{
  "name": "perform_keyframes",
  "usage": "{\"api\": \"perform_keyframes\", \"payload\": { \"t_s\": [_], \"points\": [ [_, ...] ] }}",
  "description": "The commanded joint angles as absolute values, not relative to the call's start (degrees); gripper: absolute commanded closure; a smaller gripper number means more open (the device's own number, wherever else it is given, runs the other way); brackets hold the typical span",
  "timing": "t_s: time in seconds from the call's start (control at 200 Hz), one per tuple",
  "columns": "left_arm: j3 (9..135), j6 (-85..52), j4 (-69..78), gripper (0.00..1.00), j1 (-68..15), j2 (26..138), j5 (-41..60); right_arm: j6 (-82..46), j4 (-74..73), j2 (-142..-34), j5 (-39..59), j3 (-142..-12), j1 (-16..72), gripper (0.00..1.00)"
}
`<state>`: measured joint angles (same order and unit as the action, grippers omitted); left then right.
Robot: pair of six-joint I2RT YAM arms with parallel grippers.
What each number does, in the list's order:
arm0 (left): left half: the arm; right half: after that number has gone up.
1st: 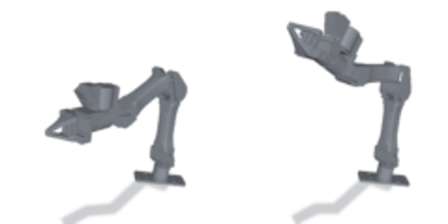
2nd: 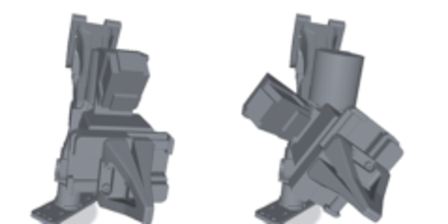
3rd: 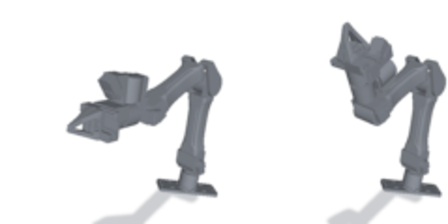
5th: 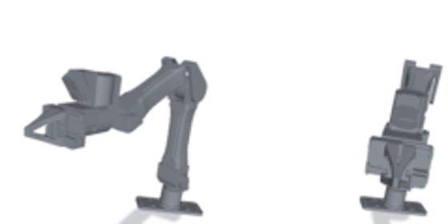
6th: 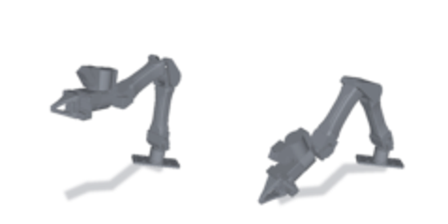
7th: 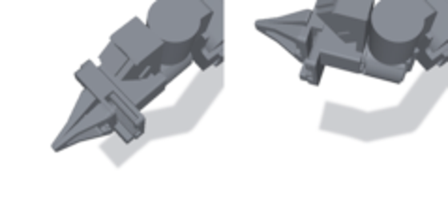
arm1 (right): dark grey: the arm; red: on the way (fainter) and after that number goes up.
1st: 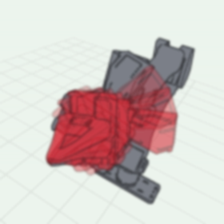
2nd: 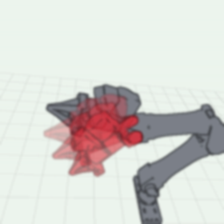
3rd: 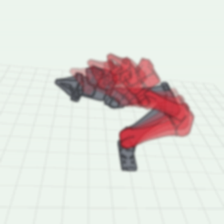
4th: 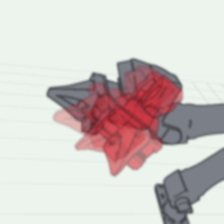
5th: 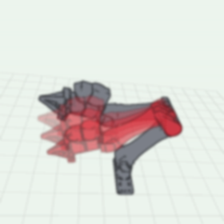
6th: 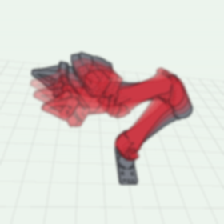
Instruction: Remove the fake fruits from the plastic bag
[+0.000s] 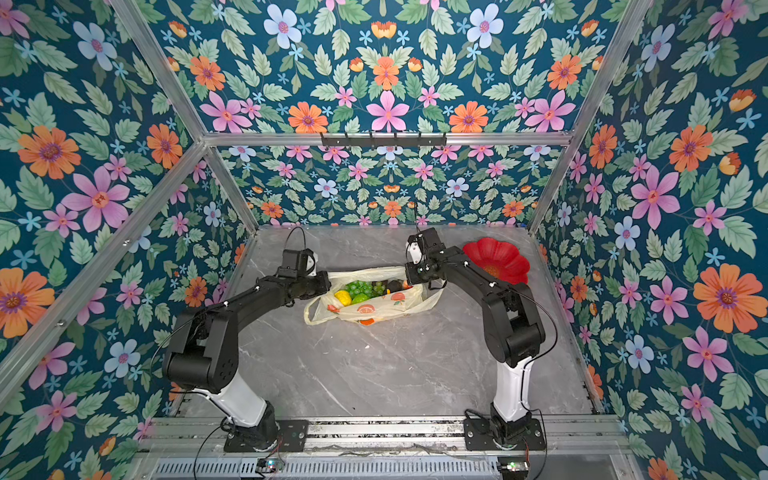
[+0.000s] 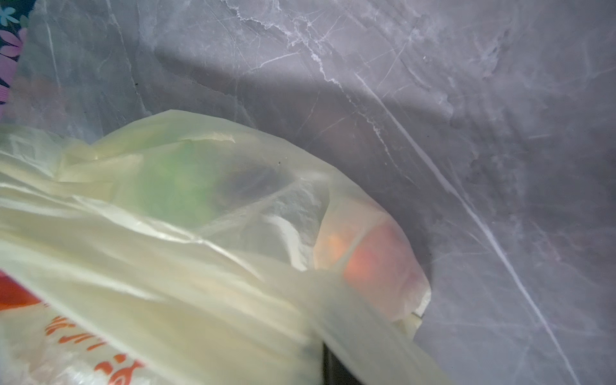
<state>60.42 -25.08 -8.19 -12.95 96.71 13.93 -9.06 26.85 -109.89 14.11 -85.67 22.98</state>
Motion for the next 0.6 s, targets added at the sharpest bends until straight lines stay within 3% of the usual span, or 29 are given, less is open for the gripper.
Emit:
{"api": "perform_keyframes", "payload": {
  "t_s": [0.0, 0.12, 0.225, 0.455, 0.6],
  "points": [
    [61.3, -22.7, -10.6, 0.69, -14.4, 95.9, 10.4, -13.0, 26.4, -108.6, 20.3, -85.0, 22.8, 0.98],
    [61.4, -21.2, -12.9, 0.45, -17.0, 93.0, 3.6, -15.2, 25.9, -106.9, 20.0, -83.7, 22.8, 0.99],
    [60.6, -20.8, -14.7, 0.32, -20.2, 88.9, -4.3, -17.1, 25.3, -105.3, 20.0, -82.0, 22.8, 1.0],
    [58.5, -24.3, -19.9, 0.19, -25.1, 80.7, -18.9, -19.6, 24.0, -103.3, 18.3, -79.2, 23.3, 1.0],
    [57.4, -25.5, -21.1, 0.16, -27.0, 77.4, -20.2, -19.7, 24.3, -103.1, 16.8, -79.2, 24.3, 1.0]
  ]
}}
